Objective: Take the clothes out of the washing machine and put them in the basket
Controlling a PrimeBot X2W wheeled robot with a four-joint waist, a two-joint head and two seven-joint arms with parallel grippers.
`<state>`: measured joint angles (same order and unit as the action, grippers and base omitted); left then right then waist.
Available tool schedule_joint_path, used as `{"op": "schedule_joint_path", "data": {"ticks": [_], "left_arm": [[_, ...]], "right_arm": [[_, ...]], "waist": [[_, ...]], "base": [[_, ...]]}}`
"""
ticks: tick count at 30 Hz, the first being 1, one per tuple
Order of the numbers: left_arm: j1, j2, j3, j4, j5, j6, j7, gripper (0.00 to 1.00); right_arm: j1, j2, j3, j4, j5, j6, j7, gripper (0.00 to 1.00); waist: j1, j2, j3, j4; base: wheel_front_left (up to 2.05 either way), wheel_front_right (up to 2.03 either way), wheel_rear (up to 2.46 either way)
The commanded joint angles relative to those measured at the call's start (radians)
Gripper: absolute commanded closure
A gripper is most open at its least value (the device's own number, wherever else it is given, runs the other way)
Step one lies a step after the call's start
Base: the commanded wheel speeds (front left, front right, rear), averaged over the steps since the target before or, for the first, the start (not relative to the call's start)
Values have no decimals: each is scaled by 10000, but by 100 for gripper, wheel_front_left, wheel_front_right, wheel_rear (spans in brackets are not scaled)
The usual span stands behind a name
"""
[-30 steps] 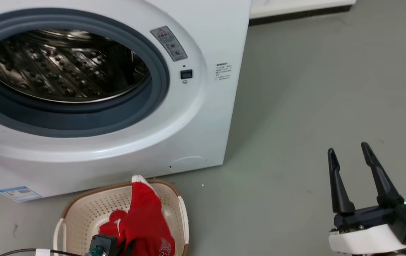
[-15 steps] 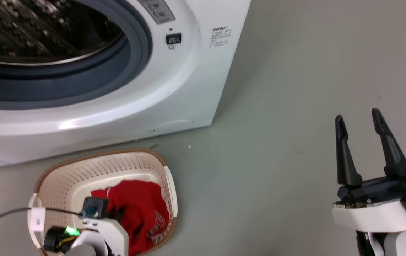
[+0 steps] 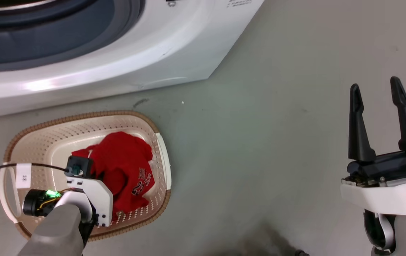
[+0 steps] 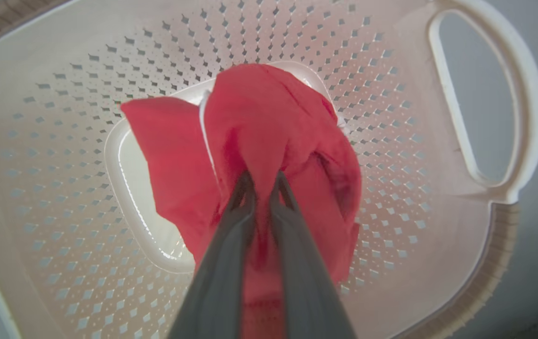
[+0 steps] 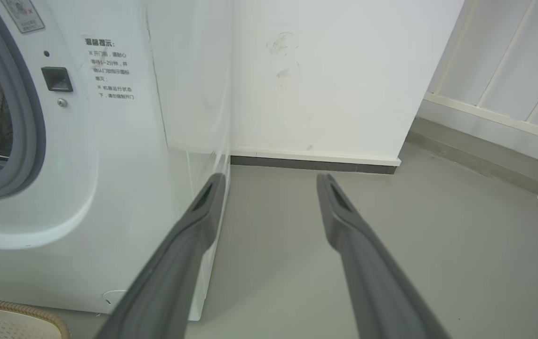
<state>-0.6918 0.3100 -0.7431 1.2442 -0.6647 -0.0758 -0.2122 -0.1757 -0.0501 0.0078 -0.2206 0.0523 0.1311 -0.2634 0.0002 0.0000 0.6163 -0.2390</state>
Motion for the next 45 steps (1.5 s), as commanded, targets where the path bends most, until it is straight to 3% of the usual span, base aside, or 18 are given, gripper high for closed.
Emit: {"op": "schedule_joint_path", "data": {"ticks": [1,11,12,13,27,36,45], "left_arm": [[-221,20,10,108,-58,23,88,100],[-590,-6,-43,346,-88,197,216,100],[-608,27,-71,354,-48,217,127,65],[-594,42,-81,361,-21,260,26,0],[772,-427,-94,193,-36,339,-527,0],[2373,-284,914,-2024,587,913,-531,0],[4173,-316,2725,-4632,2027,1501,-533,0]], "right_arm": [[-205,-1,-25,-43,36,-7,-21,0],[-522,-2,-29,-154,138,-7,-21,0],[-513,-2,-32,-141,152,-7,-21,0],[-504,-2,-26,-105,153,-7,-21,0],[321,-4,208,463,-74,-7,-21,0],[1179,-4,217,722,-348,-7,-20,0],[2002,-2,172,947,-522,-7,-20,0]], "waist": [[-2,0,390,58],[-2,0,915,16],[-2,0,911,16],[-2,0,867,21],[-2,0,-1351,383],[-2,0,-2938,726],[-2,0,-4227,1143]], "base": [[0,0,0],[0,0,0],[0,0,0],[0,0,0],[0,0,0],[0,0,0],[0,0,0]]}}
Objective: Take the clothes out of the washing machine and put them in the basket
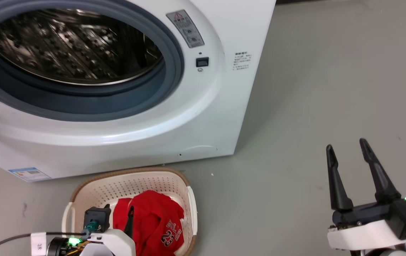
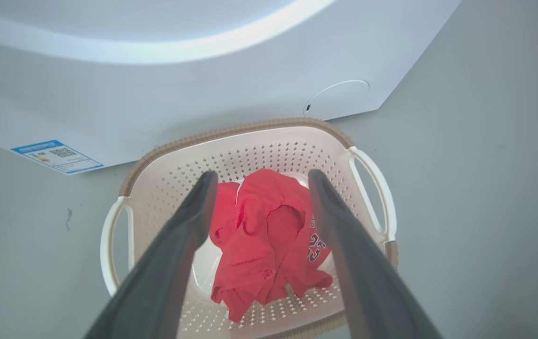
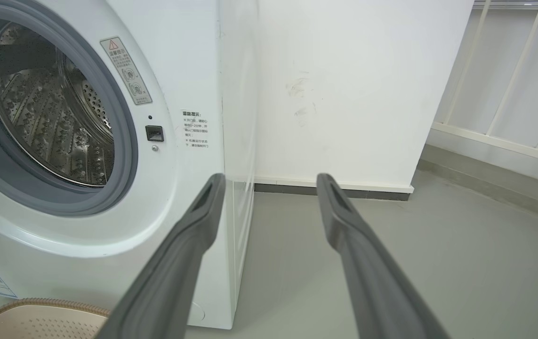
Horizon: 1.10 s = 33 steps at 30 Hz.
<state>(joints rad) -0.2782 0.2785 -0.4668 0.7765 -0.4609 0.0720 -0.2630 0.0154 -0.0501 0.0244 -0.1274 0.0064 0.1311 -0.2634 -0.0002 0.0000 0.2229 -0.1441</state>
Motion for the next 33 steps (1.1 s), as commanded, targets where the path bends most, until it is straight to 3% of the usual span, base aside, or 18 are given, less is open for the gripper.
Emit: {"op": "schedule_joint_path", "data": {"ticks": [1,15,24,33], "left_arm": [[225,-26,199,-279,172,86,-25,0],[2691,-901,3105,-4615,2913,594,-26,0],[3678,-1531,4049,-6650,3776,317,-26,0],[4241,-1863,4507,-7106,4011,-237,-27,0]], "right_arm": [[167,-4,7,42,-79,-7,-20,0],[1078,-4,-212,285,-181,-7,-20,0],[1412,-2,-464,303,-95,-7,-20,0],[1679,-4,-673,437,117,-7,-20,0]], "waist": [[2,0,-420,240],[2,0,-1792,733],[2,0,-2225,994],[2,0,-2491,1192]], "base": [[0,0,0],[0,0,0],[0,0,0],[0,0,0]]}}
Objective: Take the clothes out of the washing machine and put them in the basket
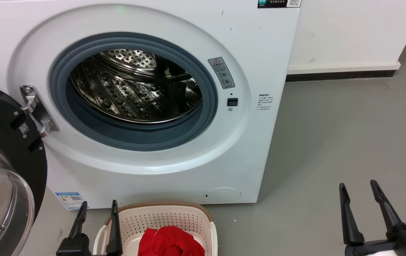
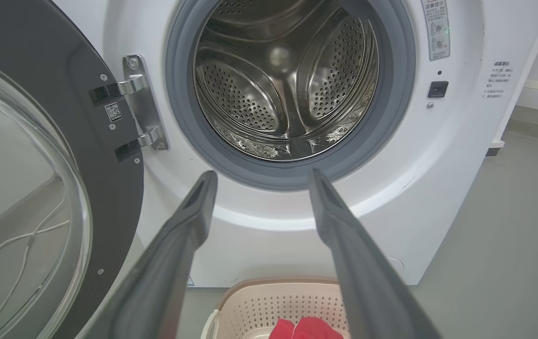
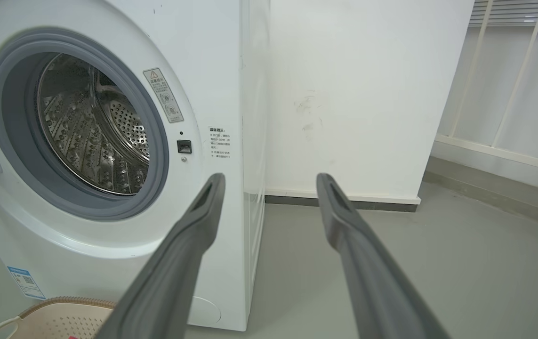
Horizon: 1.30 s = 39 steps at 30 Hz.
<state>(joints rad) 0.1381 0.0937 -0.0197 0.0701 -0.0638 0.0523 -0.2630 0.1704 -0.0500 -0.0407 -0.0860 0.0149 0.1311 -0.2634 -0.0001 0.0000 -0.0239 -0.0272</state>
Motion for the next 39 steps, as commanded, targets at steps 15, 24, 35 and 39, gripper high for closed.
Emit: {"op": "schedule_joint_path", "data": {"ticks": [15,24,35,39], "left_arm": [[218,-302,342,-202,251,-409,-27,0],[180,-362,464,-308,349,-509,-27,0],[167,-402,571,-323,355,-568,-27,0],[167,-403,561,-143,322,-567,8,100]], "right_arm": [[289,-4,-89,87,135,-7,-20,0],[249,-4,-90,69,222,-7,-20,0],[214,-4,-62,77,217,-7,-20,0],[217,8,-60,239,171,0,4,100]], "waist": [[1,0,-222,85],[1,0,-224,36],[1,0,-236,-9],[2,0,-237,-17]], "base": [[0,0,0],[0,0,0],[0,0,0],[0,0,0]]}}
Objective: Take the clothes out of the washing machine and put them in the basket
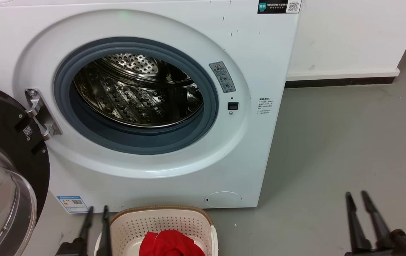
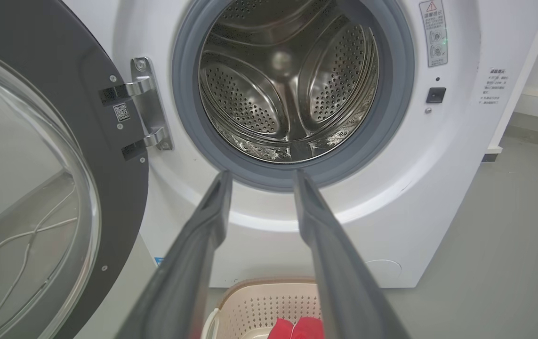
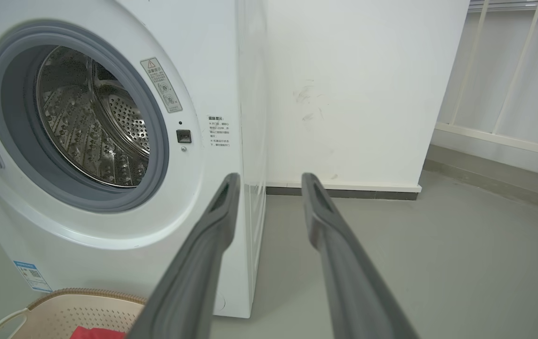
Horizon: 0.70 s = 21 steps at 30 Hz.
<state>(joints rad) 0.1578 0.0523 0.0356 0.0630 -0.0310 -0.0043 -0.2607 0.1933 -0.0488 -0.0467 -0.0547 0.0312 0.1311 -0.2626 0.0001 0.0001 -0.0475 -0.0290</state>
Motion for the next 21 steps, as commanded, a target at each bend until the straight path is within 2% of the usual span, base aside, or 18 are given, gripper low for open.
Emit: {"op": "schedule_joint_path", "data": {"ticks": [1,3,21], "left_arm": [[1,-4,7,29,-13,-2,16,100],[28,-21,23,229,-89,-10,73,100],[-628,-19,211,595,-3771,-309,940,100]], "right_arm": [[6,2,7,17,15,0,0,100],[17,9,19,174,96,0,13,100],[-711,-222,145,806,4033,-1,659,100]], "waist": [[0,-1,0,0],[1,-1,3,0],[1,-1,76,42]], "base": [[0,0,0],[0,0,0],[0,0,0]]}}
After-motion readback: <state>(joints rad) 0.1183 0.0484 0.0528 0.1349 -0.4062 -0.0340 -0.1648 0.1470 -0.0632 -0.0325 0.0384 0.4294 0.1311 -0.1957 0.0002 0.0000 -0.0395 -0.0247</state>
